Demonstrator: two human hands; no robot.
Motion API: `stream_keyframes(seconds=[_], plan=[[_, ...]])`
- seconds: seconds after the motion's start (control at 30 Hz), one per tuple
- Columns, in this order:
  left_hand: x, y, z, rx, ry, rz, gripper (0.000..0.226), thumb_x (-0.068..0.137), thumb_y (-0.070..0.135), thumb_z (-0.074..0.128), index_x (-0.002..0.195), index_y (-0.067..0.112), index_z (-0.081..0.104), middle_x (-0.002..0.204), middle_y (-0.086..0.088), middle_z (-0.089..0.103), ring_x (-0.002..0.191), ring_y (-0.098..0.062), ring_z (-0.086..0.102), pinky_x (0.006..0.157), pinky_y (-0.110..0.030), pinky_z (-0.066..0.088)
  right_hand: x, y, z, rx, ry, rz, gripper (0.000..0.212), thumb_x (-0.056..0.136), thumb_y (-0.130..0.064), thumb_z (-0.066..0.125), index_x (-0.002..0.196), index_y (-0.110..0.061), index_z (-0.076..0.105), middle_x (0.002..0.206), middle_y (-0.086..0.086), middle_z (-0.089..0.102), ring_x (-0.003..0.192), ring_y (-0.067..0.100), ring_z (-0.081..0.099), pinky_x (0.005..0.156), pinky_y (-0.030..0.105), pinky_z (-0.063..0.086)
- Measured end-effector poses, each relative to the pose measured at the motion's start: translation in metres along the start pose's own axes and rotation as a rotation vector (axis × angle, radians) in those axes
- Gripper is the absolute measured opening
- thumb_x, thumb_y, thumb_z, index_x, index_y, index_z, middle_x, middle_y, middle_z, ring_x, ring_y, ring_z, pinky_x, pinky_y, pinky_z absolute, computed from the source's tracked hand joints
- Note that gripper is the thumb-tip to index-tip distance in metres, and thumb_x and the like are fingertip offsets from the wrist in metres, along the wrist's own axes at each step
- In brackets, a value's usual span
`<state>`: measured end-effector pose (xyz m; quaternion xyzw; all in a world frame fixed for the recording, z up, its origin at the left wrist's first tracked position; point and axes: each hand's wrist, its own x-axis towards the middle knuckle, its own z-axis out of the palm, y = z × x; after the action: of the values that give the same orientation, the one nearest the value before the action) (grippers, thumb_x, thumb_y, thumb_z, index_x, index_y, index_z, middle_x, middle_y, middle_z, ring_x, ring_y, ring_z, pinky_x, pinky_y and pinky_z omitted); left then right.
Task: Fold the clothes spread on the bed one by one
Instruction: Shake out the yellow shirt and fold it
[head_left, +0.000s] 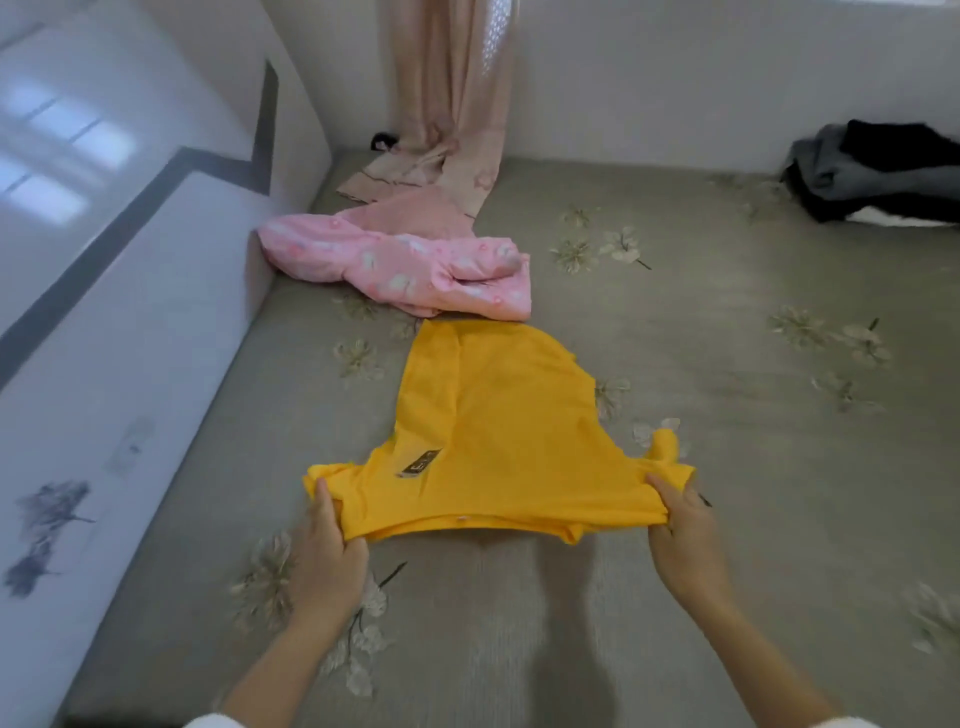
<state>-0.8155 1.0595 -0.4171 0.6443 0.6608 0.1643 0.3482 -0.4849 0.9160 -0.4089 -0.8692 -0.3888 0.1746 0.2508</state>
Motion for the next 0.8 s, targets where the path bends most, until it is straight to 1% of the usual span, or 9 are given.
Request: stream_keyframes(seconds=[0.2, 0.3, 0.37, 0.43, 0.5, 0.57, 0.67, 0.73, 0.8], plan=[[-0.032, -0.082, 0.07, 0.207, -0.28, -0.336, 0.08, 0.099, 0.032, 0.04, 0.149, 0.013, -0.018, 0.16, -0.013, 0.002, 0.14, -0.037, 0.023, 0.109, -0.046, 0.029, -0.034, 0.079, 0.079, -0.374, -0.402, 0.118, 0.054, 0.098, -0.019, 0.043, 0.15, -0.02, 0.029, 0.155, 0.015, 0.027, 0.143, 0.032, 0.024, 0.11, 0.04, 0.03], [-0.05, -0.109, 0.094, 0.174, -0.414, -0.472, 0.085, 0.098, 0.036, 0.044, 0.148, 0.007, -0.019, 0.159, -0.016, -0.002, 0.141, -0.038, 0.02, 0.111, -0.044, 0.027, -0.057, 0.108, 0.106, -0.466, -0.527, 0.098, 0.056, 0.099, -0.02, 0.04, 0.152, -0.02, 0.022, 0.158, 0.011, 0.019, 0.146, 0.029, 0.016, 0.112, 0.04, 0.027], [-0.06, -0.123, 0.106, 0.183, -0.491, -0.507, 0.089, 0.097, 0.036, 0.048, 0.148, 0.005, -0.018, 0.159, -0.017, -0.005, 0.144, -0.035, 0.015, 0.114, -0.041, 0.023, -0.073, 0.126, 0.118, -0.511, -0.641, 0.131, 0.052, 0.099, -0.023, 0.039, 0.15, -0.02, 0.028, 0.157, 0.009, 0.023, 0.143, 0.028, 0.025, 0.108, 0.037, 0.031], [-0.065, -0.134, 0.115, 0.183, -0.534, -0.52, 0.094, 0.095, 0.037, 0.053, 0.148, 0.005, -0.017, 0.159, -0.018, -0.002, 0.144, -0.035, 0.015, 0.114, -0.039, 0.023, -0.082, 0.138, 0.126, -0.396, -0.769, 0.248, 0.039, 0.098, -0.022, 0.044, 0.135, -0.014, 0.05, 0.141, 0.013, 0.047, 0.127, 0.03, 0.046, 0.096, 0.035, 0.041], [-0.068, -0.141, 0.125, 0.164, -0.523, -0.547, 0.095, 0.093, 0.037, 0.056, 0.149, 0.008, -0.015, 0.158, -0.019, -0.002, 0.144, -0.035, 0.011, 0.114, -0.041, 0.021, -0.086, 0.144, 0.129, -0.159, -0.69, 0.377, 0.017, 0.094, -0.014, 0.052, 0.092, -0.011, 0.068, 0.095, 0.012, 0.066, 0.093, 0.03, 0.061, 0.07, 0.033, 0.044], [-0.065, -0.14, 0.137, 0.229, -0.461, -0.501, 0.087, 0.094, 0.036, 0.054, 0.151, 0.011, -0.008, 0.158, -0.018, -0.008, 0.145, -0.035, 0.004, 0.114, -0.045, 0.019, -0.077, 0.152, 0.129, -0.003, -0.423, 0.544, 0.026, 0.091, -0.009, 0.055, 0.065, -0.015, 0.057, 0.066, 0.006, 0.057, 0.068, 0.025, 0.054, 0.056, 0.031, 0.035], [-0.058, -0.127, 0.166, 0.426, -0.36, -0.17, 0.078, 0.095, 0.033, 0.05, 0.152, 0.011, 0.002, 0.159, -0.013, -0.012, 0.147, -0.029, -0.005, 0.118, -0.043, 0.01, -0.047, 0.166, 0.132, 0.185, -0.042, 0.74, 0.009, 0.092, -0.016, 0.055, 0.09, -0.007, 0.059, 0.088, 0.013, 0.059, 0.077, 0.024, 0.052, 0.067, 0.034, 0.039], [-0.057, -0.111, 0.193, 0.477, -0.409, 0.076, 0.076, 0.095, 0.036, 0.046, 0.152, 0.015, 0.002, 0.159, -0.007, -0.014, 0.147, -0.021, -0.01, 0.118, -0.039, 0.009, -0.022, 0.174, 0.139, 0.267, 0.088, 0.816, 0.026, 0.092, -0.024, 0.058, 0.108, -0.002, 0.056, 0.098, 0.012, 0.057, 0.09, 0.025, 0.053, 0.079, 0.036, 0.042], [-0.062, -0.094, 0.222, 0.482, -0.503, 0.287, 0.073, 0.094, 0.038, 0.047, 0.153, 0.021, 0.007, 0.16, -0.001, -0.011, 0.146, -0.016, -0.012, 0.117, -0.038, 0.011, 0.001, 0.18, 0.149, 0.342, 0.132, 0.831, 0.034, 0.089, -0.032, 0.063, 0.107, -0.004, 0.054, 0.097, 0.008, 0.055, 0.09, 0.023, 0.053, 0.079, 0.036, 0.042]])
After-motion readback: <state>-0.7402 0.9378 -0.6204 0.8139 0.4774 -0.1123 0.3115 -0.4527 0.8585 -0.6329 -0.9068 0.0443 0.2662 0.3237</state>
